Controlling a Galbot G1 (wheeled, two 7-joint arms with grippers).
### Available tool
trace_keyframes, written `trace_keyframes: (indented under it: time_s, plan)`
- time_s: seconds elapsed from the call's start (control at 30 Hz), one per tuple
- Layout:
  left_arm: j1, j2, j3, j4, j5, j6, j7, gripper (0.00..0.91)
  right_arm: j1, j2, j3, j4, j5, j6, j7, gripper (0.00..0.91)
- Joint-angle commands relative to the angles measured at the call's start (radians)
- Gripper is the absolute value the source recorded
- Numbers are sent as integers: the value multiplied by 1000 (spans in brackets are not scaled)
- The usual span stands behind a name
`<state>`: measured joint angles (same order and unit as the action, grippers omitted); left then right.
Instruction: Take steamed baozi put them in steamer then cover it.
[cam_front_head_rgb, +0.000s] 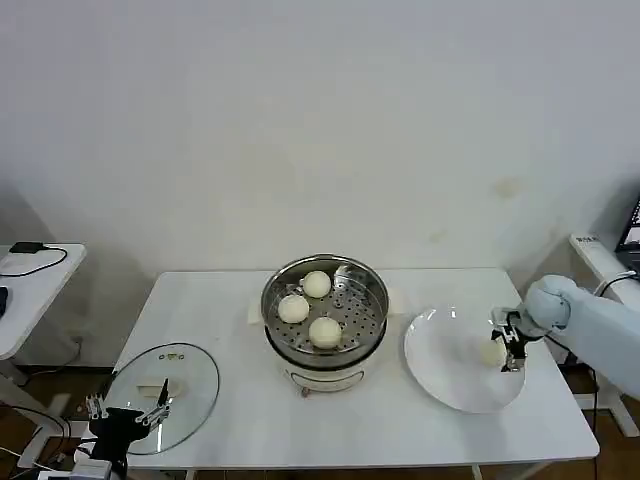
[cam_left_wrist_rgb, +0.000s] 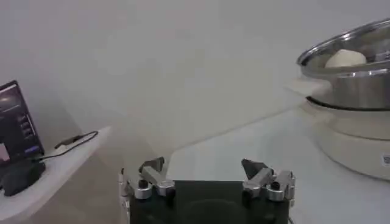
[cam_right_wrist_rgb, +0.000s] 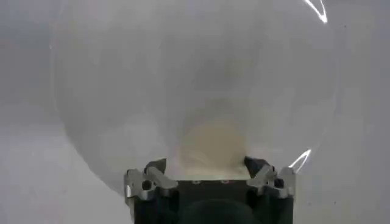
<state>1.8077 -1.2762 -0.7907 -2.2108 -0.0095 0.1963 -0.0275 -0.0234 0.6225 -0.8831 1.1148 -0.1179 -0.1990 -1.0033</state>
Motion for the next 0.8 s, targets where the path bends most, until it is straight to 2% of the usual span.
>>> trace_keyframes:
  time_s: [0.03, 0.13, 0.17, 0.23, 0.4, 0.53, 0.7, 0.8]
  plan:
    - [2, -1, 0, -5, 0, -1, 0, 907, -11, 12, 15, -10, -3, -6, 3, 625]
    - [5, -1, -1, -8, 0, -1, -1, 907, -7, 7, 15, -2, 1, -8, 5, 574]
    - [5, -1, -2, -10, 0, -1, -1, 907, -7, 6, 15, -1, 1, -8, 5, 524]
    - [6, -2, -1, -13, 0, -1, -1, 907, -5, 2, 15, 4, 0, -10, 8, 504]
    - [9, -6, 4, -19, 2, -1, -1, 907, 21, -28, 6, 51, 13, -19, 8, 514]
    - [7, -4, 5, -20, 3, -1, -1, 907, 138, -83, -48, 127, 53, -40, 10, 514]
    - [-4, 7, 8, -17, 5, 2, 0, 907, 361, -131, -217, 257, 148, -73, 17, 524]
    - [-11, 15, 8, -14, 4, 3, 1, 907, 578, -122, -354, 339, 225, -97, 27, 524]
